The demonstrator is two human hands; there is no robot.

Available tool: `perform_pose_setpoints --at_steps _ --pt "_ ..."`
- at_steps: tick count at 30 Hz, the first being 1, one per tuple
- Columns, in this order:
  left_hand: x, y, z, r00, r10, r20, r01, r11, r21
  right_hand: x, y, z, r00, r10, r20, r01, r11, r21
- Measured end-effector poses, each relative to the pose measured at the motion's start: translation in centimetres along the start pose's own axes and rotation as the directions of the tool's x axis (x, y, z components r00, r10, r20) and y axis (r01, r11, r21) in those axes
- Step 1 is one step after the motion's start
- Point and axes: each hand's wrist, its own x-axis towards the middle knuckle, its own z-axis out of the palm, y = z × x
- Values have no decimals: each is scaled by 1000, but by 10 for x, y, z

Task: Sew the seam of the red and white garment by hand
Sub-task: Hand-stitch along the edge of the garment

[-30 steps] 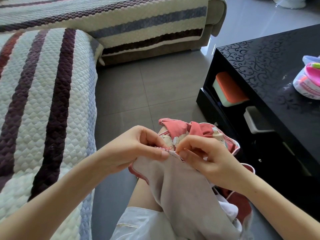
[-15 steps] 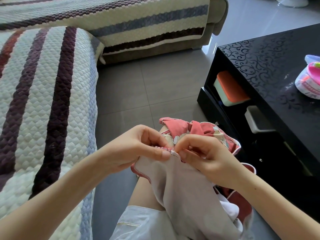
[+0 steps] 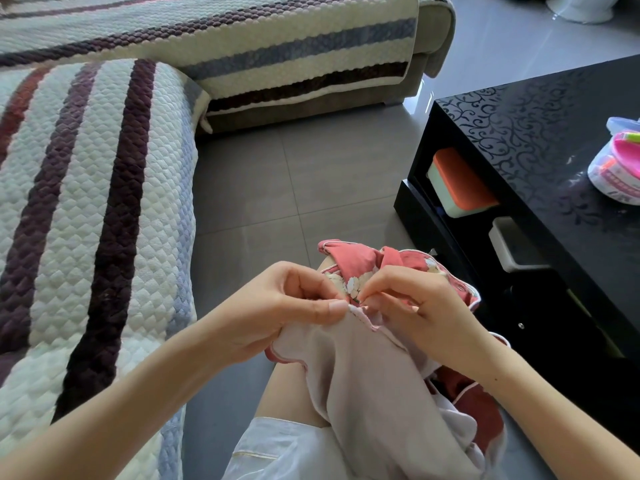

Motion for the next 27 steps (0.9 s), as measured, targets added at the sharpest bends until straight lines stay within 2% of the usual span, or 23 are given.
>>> perform_pose_setpoints --at_steps 2,8,10,13,18,21,24,27 --pt "1 -1 3 999 31 -22 -31 1000 0 -1 0 2 999 -48 -14 47 998 -31" --pt "4 -3 6 981 112 -155 -110 994 23 -3 -13 13 991 -108 -74 111 993 37" --pt "7 -8 7 967 126 -222 -122 992 32 -4 -16 19 992 -66 -105 73 995 67" --pt "10 -17 11 948 130 -292 -126 991 32 -8 -22 25 989 87 -118 -61 976 209" --pt "14 -21 15 925 134 -356 -152 988 -24 -15 -29 26 988 41 -149 -6 973 231" --pt "15 -20 21 933 148 -328 -171 984 -45 -11 -30 28 975 100 -199 -40 958 285" --pt "18 -20 25 921 146 -360 -181 981 -65 -6 -28 29 950 82 -303 -19 979 205" --pt "21 -21 26 907 135 -398 -168 985 -48 -4 -26 24 903 -67 -424 36 996 -80"
